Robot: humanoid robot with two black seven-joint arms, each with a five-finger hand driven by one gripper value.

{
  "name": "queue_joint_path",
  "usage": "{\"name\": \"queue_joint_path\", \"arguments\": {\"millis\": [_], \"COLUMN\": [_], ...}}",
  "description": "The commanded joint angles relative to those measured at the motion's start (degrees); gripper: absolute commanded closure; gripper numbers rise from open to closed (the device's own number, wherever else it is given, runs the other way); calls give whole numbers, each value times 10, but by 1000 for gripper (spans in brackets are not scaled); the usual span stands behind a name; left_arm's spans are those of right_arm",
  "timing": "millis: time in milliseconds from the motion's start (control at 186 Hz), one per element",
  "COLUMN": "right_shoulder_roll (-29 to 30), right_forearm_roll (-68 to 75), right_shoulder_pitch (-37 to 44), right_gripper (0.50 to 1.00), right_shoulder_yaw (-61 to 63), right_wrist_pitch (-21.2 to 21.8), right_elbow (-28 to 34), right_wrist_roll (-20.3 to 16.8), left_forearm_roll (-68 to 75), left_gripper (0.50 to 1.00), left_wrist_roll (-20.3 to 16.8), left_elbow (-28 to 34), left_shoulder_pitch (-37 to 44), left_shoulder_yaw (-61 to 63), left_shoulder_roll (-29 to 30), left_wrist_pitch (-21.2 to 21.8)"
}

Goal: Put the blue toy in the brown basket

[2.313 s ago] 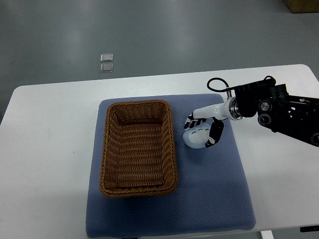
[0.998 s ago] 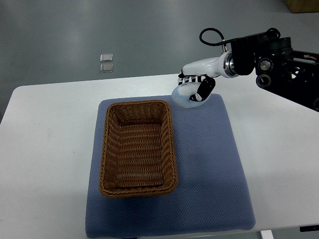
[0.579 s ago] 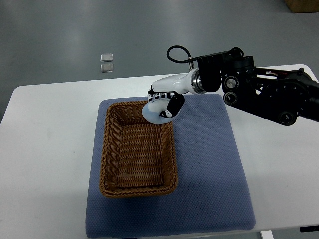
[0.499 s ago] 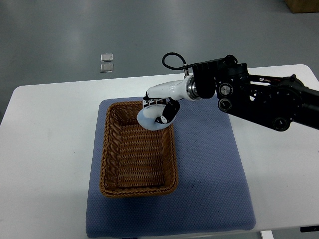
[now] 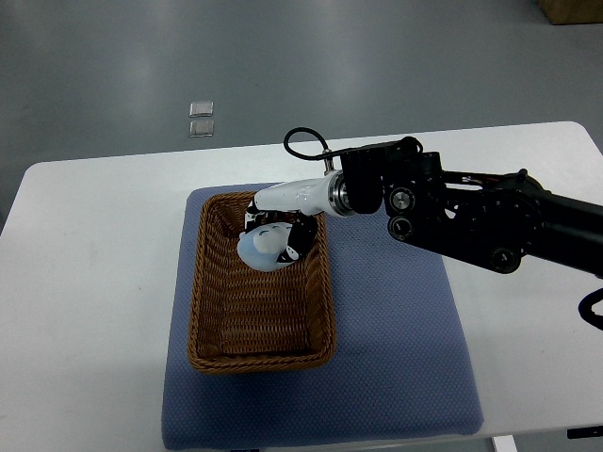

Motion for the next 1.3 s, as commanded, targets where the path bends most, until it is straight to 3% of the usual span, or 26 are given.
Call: {"name": "queue_joint_path", "arguments": {"millis": [0,150,461,676,875,1159,1293], "right_shoulder_roll": [1,5,-2,-14,-15,-12,9], "right_forearm_roll": [0,0,6,12,93,166,243], "right_shoulder_pitch": [-3,-8,-3,-6,-45,-116,-156], "right_gripper": [742,730,595,593,593,593,593], "right_shoulder_yaw": [1,1,5,78,192,311,381], "right_wrist_pitch": [-2,-3,-4,-3,-11,-16,-51], "right_elbow": [0,0,0,-14,-101,-117,-129], "right_wrist_roll": [0,0,2,3,17,18,19], "left_forearm_roll": [0,0,0,0,0,0,0], "left_gripper": [500,500,500,500,500,500,500], "left_wrist_roll": [0,-1,0,-1,0,-1,0], "left_elbow": [0,0,0,0,0,0,0], "left_shoulder_pitch": [0,0,0,0,0,0,0], "left_shoulder_yaw": [0,0,0,0,0,0,0], "left_shoulder_roll": [0,0,0,0,0,0,0], "left_wrist_pitch": [0,0,0,0,0,0,0]}}
